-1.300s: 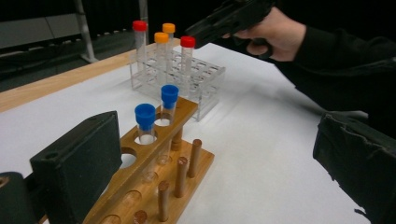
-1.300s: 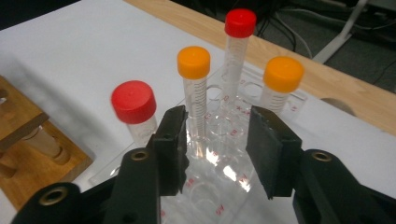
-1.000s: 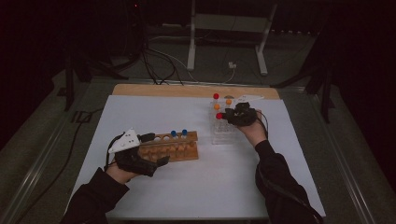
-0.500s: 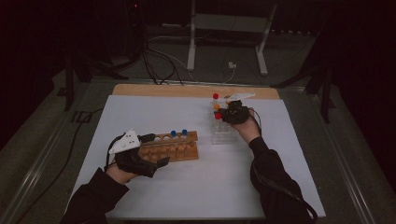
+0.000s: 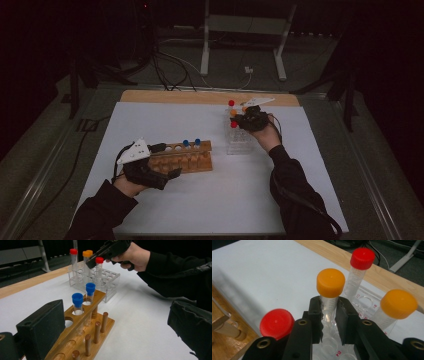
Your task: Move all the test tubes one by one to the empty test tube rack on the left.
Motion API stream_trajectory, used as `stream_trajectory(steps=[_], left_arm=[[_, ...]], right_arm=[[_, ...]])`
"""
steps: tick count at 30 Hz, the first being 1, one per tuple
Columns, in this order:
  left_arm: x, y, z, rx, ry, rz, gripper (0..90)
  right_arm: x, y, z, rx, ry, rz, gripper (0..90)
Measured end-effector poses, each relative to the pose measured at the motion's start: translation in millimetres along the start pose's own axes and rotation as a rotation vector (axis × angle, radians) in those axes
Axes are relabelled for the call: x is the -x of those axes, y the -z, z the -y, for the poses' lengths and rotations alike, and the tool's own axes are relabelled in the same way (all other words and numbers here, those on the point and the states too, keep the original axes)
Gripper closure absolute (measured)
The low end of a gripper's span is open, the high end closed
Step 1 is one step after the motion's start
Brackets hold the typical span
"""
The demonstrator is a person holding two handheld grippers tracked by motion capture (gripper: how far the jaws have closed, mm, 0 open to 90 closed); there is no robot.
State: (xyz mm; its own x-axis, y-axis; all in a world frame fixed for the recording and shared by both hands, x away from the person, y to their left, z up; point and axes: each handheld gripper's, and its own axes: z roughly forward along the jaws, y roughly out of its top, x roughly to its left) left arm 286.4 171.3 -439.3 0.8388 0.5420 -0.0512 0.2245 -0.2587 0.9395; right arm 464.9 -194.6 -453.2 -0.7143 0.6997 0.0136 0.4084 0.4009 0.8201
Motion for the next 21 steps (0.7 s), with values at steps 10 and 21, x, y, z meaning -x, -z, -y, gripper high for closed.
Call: stream_trajectory(steps=[10, 21], left_arm=[[0.3, -0.1, -0.8, -0.003, -0.003, 0.0, 2.2], [3.1, -4.3, -1.3, -0.022, -0.008, 0.02, 2.2]], right_arm=[[2.5, 22.2, -12.7, 0.064, -0.014, -0.01, 74.8], [-13.1, 65.3, -36.0, 0.144, 0.042, -0.012, 74.8]])
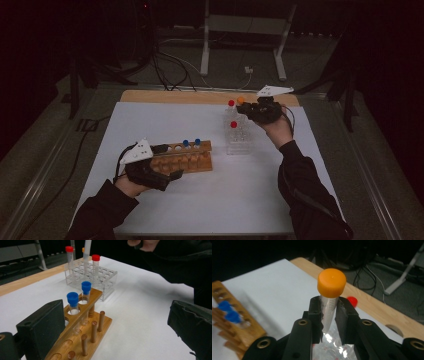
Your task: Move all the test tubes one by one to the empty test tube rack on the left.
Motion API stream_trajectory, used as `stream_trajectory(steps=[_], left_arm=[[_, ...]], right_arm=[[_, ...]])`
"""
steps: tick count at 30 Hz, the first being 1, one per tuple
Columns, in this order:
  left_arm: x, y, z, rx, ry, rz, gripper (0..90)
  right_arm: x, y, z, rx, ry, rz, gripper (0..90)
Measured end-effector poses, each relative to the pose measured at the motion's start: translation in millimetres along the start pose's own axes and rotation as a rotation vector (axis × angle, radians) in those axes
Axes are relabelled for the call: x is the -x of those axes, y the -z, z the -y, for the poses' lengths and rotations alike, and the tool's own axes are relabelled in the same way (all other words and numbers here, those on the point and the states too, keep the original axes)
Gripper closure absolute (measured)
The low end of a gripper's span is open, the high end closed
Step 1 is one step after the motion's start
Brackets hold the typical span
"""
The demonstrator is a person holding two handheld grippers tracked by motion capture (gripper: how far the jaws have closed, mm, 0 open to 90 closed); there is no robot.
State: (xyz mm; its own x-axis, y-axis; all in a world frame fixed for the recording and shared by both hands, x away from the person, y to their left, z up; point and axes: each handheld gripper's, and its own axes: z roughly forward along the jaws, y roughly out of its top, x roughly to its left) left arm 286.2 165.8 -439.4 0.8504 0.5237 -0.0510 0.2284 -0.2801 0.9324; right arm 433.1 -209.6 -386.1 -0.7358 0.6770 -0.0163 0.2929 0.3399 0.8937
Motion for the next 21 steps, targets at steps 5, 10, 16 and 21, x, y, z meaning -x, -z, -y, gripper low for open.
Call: stream_trajectory(steps=[5, 10, 16, 21], left_arm=[[2.1, -1.3, -2.1, -0.004, -0.006, 0.007, 2.2], [4.5, -2.4, -3.5, -0.019, -0.013, 0.03, 2.2], [8.4, -3.5, -6.4, -0.022, -0.023, 0.041, 2.2], [9.9, -3.7, -9.4, -0.016, -0.025, 0.049, 2.2]], right_arm=[[-15.7, 14.3, -7.5, 0.016, 0.035, -0.026, 74.8], [-33.0, 22.5, -4.6, 0.008, 0.061, -0.077, 74.8], [-51.1, 30.1, 6.5, -0.006, 0.084, -0.122, 74.8], [-64.8, 34.0, 20.8, -0.024, 0.092, -0.155, 74.8]])
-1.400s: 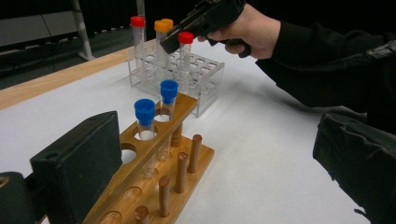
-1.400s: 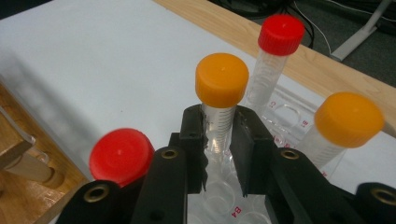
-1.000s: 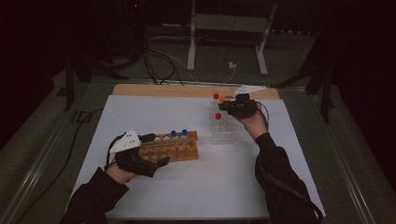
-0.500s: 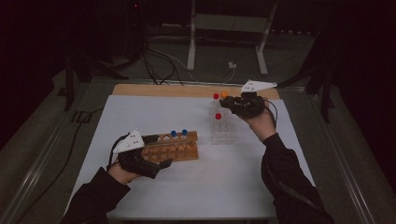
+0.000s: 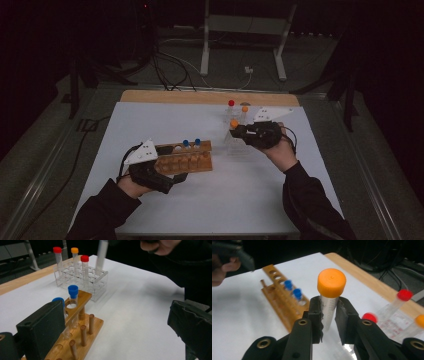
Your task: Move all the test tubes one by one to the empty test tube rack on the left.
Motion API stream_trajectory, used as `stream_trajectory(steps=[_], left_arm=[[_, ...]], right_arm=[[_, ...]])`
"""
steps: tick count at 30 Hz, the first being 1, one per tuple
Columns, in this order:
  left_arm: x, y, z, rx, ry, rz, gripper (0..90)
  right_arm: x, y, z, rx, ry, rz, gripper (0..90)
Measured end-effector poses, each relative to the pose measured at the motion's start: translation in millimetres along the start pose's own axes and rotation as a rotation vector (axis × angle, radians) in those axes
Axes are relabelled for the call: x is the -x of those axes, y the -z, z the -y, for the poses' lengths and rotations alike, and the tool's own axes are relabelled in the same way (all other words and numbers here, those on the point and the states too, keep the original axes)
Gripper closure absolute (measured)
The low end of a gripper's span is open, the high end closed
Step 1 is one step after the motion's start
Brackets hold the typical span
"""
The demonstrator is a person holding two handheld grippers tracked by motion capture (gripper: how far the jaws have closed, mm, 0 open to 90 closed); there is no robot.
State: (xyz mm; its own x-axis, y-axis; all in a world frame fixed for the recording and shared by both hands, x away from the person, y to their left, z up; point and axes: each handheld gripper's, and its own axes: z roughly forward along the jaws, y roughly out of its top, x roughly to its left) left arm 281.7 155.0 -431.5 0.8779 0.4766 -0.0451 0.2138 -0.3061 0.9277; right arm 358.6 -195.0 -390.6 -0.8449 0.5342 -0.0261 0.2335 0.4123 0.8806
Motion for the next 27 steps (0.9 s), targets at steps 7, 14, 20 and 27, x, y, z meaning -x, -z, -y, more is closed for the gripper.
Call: stream_trajectory(steps=[7, 14, 20, 27], left_arm=[[3.1, -4.4, -3.4, -0.012, -0.006, 0.02, 2.4], [8.4, -11.5, -8.1, -0.021, -0.009, 0.049, 2.4], [14.2, -19.8, -13.0, -0.024, -0.02, 0.076, 3.5], [24.9, -33.0, -22.6, -0.022, -0.042, 0.124, 7.1]], right_arm=[[-21.3, 6.1, 16.9, -0.037, -0.006, -0.039, 74.8], [-41.5, 8.6, 35.0, -0.078, -0.02, -0.05, 74.8], [-57.7, 3.8, 47.5, -0.115, -0.023, -0.071, 74.8], [-76.0, -2.0, 50.6, -0.126, -0.007, -0.107, 74.8]])
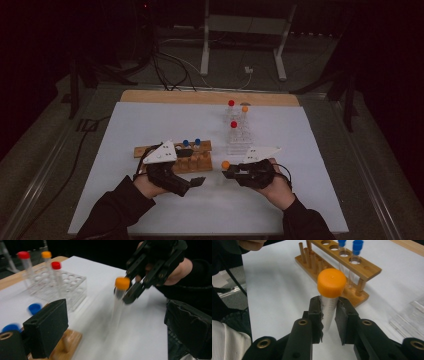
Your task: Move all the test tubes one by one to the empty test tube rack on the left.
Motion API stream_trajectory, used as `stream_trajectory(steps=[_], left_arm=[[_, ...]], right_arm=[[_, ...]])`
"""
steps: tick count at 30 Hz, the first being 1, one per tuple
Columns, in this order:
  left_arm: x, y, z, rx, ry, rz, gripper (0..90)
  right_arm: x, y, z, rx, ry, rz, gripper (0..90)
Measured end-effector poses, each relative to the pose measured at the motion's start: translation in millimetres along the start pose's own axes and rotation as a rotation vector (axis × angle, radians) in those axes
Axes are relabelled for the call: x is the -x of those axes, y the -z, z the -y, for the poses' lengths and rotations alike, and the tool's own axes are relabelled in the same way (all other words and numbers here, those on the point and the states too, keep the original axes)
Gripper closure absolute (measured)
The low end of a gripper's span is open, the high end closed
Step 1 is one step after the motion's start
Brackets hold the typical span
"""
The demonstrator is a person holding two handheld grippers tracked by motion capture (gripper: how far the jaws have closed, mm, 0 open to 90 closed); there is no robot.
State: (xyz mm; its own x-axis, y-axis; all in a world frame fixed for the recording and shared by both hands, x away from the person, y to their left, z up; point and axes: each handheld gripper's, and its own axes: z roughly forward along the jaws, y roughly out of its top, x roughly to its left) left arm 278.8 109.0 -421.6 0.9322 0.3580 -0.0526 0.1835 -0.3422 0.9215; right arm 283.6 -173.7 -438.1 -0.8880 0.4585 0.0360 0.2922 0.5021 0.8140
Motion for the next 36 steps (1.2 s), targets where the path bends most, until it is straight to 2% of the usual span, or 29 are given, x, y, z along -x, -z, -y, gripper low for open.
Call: stream_trajectory(steps=[6, 16, 21, 25, 26, 34, 35, 36], left_arm=[[6.3, -15.4, -5.5, 0.001, -0.023, 0.034, 21.1], [9.4, -38.6, -9.2, -0.017, -0.043, 0.027, 42.1], [8.6, -45.4, -8.1, -0.028, -0.046, 0.029, 56.5], [7.3, -47.3, -6.6, -0.032, -0.038, 0.05, 66.3], [8.0, -47.4, -6.6, -0.032, -0.047, 0.048, 68.9], [8.5, -45.6, -7.1, -0.043, -0.064, 0.052, 71.8], [8.5, -44.2, -7.8, -0.043, -0.067, 0.054, 71.9], [8.3, -42.5, -8.6, -0.043, -0.065, 0.055, 71.9]], right_arm=[[-5.7, -3.5, -0.5, 0.003, 0.005, -0.025, 74.8], [-9.7, -6.6, 0.7, -0.003, 0.012, -0.038, 74.8], [-10.9, -6.4, 0.2, 0.003, 0.019, -0.045, 74.7], [-11.5, -5.9, -0.5, 0.003, 0.02, -0.043, 74.7], [-11.6, -5.8, -0.6, 0.003, 0.019, -0.041, 74.7], [-11.7, -7.0, -0.1, 0.008, 0.015, -0.052, 73.7], [-11.7, -7.2, -0.1, 0.01, 0.012, -0.057, 72.4], [-11.8, -7.1, 0.0, 0.02, 0.004, -0.059, 66.9]])
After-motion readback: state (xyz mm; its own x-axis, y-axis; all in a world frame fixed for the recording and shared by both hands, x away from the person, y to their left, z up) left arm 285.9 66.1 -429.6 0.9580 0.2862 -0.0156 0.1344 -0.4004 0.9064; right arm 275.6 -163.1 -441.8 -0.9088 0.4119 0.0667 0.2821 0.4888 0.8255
